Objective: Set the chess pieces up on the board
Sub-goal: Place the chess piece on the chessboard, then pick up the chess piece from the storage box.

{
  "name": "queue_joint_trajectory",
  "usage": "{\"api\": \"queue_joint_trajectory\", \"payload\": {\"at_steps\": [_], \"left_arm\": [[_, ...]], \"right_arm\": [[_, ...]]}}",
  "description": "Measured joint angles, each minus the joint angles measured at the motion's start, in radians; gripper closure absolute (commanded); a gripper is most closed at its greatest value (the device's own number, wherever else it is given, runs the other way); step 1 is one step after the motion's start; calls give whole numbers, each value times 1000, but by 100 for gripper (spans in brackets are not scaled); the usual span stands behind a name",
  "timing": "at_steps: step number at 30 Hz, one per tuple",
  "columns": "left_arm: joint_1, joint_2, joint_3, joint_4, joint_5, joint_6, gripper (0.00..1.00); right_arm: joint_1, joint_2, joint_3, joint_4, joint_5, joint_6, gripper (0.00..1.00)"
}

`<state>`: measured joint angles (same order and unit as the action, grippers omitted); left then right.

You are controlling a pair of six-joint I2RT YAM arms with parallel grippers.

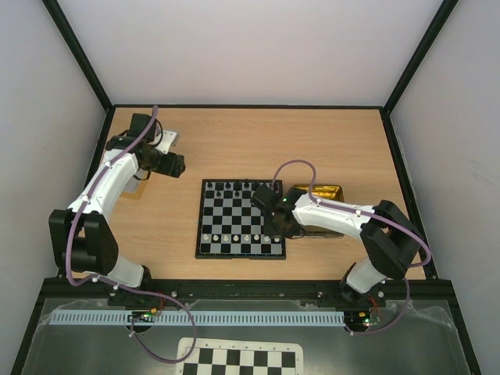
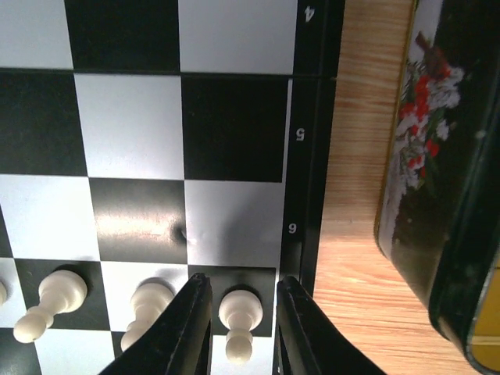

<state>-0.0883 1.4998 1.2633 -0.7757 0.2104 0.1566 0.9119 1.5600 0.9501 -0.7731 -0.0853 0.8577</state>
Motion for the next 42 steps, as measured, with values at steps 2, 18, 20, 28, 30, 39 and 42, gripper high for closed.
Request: {"api": "queue_joint_trajectory", "payload": {"at_steps": [2, 18, 20, 28, 30, 39, 42], "left_arm": [[0, 0, 0, 0, 0, 0, 17], [0, 0, 0, -1, 8, 0, 18], [0, 0, 0, -1, 8, 0, 18], [0, 1, 1, -1, 8, 0, 18], [0, 6, 8, -4, 8, 0, 18], [0, 31, 33, -2, 7, 0, 18], [0, 34, 33, -2, 6, 0, 18]], "right_arm": [[-1, 0, 8, -6, 16, 0, 78], [-396, -22, 181, -88, 82, -165, 78], [-458, -22, 187, -97, 86, -201, 78], [-592, 34, 250, -113, 80, -279, 78], [-608, 52, 259, -112, 80, -283, 78], [-620, 96, 261, -106, 68, -294, 80], [-620, 96, 261, -103, 50, -301, 80]]}}
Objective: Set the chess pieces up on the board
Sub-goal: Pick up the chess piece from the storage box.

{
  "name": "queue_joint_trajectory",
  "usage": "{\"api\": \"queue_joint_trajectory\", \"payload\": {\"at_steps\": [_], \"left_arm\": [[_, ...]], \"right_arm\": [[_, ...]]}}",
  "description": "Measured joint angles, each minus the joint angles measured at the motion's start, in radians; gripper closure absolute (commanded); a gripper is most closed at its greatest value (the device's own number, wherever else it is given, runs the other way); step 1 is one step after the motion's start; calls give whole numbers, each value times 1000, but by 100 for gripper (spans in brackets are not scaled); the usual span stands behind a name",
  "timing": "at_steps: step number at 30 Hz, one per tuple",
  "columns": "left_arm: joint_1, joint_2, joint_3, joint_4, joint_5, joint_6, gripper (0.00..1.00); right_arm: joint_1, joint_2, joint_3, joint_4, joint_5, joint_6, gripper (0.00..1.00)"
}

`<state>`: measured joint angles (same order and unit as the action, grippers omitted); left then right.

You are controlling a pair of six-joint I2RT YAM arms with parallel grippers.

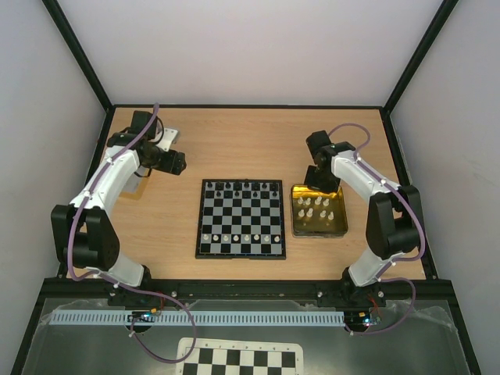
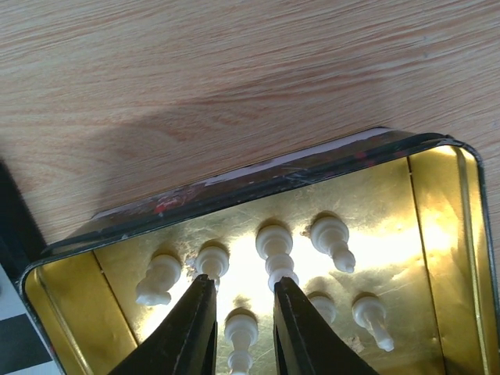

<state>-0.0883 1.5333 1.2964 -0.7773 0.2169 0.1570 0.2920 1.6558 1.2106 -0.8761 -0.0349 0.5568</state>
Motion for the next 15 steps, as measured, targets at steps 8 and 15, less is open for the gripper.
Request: {"api": "queue_joint_trajectory", "payload": {"at_steps": [8, 15], "left_arm": [[0, 0, 0, 0, 0, 0, 18], [0, 1, 0, 0, 0, 0, 18]], "right_arm": [[56, 0, 0, 1, -33, -23, 80], [103, 0, 0, 1, -56, -38, 80]]}}
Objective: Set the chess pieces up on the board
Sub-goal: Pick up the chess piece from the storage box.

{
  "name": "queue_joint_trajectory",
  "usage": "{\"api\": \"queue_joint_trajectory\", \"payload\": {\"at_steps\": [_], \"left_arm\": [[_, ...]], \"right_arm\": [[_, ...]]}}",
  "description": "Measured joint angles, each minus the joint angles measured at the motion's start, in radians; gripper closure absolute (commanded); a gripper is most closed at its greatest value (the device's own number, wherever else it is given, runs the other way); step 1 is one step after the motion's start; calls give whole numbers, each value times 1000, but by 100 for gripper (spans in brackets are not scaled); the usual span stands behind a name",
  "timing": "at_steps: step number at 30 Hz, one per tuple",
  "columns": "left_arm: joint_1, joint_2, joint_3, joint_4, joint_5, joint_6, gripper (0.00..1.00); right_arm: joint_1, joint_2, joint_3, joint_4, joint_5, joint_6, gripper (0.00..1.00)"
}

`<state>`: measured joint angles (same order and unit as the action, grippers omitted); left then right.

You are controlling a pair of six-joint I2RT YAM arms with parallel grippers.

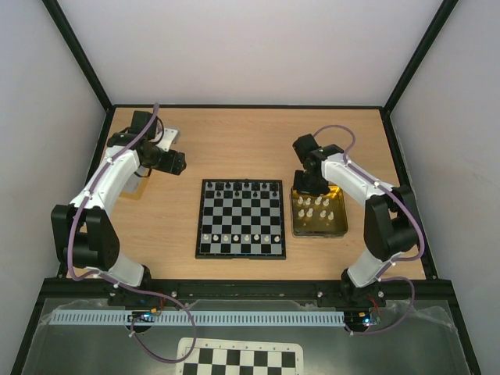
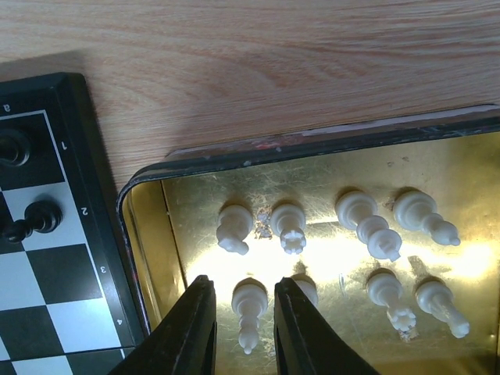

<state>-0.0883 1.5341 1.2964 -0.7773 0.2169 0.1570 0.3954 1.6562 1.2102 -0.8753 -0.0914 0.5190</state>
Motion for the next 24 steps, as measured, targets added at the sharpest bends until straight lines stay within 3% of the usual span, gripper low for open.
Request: {"api": "queue_joint_trajectory", "payload": {"at_steps": [24], "left_arm": [[0, 0, 0, 0, -1, 0, 18]], "right_arm": [[13, 90, -12, 27, -45, -26, 81]]}}
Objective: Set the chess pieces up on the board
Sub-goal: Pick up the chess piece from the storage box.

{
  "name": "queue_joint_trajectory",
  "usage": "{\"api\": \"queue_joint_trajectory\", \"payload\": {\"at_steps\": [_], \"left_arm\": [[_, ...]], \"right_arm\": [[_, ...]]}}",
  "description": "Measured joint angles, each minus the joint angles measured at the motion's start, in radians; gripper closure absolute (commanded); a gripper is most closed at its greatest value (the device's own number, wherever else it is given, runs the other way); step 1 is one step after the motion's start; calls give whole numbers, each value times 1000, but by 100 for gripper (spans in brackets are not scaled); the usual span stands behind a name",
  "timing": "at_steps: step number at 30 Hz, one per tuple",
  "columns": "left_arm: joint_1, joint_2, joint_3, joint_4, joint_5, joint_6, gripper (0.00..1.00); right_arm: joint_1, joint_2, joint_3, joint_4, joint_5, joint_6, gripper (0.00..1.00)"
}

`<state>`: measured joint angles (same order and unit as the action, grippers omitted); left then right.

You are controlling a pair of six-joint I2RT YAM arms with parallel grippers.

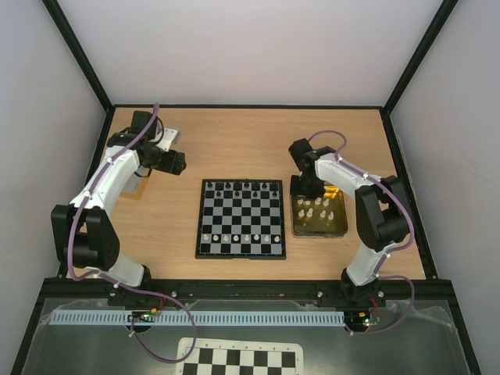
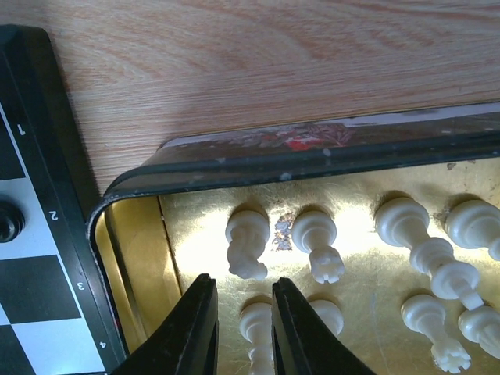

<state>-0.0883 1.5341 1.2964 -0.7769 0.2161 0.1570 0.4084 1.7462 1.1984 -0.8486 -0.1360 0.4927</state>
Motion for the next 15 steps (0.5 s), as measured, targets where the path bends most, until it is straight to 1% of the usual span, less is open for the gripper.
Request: {"api": "queue_joint_trajectory", "payload": {"at_steps": [15], "left_arm": [[0, 0, 0, 0, -5, 0, 18]], "right_arm": [[0, 51, 24, 6, 5, -11, 82]]}}
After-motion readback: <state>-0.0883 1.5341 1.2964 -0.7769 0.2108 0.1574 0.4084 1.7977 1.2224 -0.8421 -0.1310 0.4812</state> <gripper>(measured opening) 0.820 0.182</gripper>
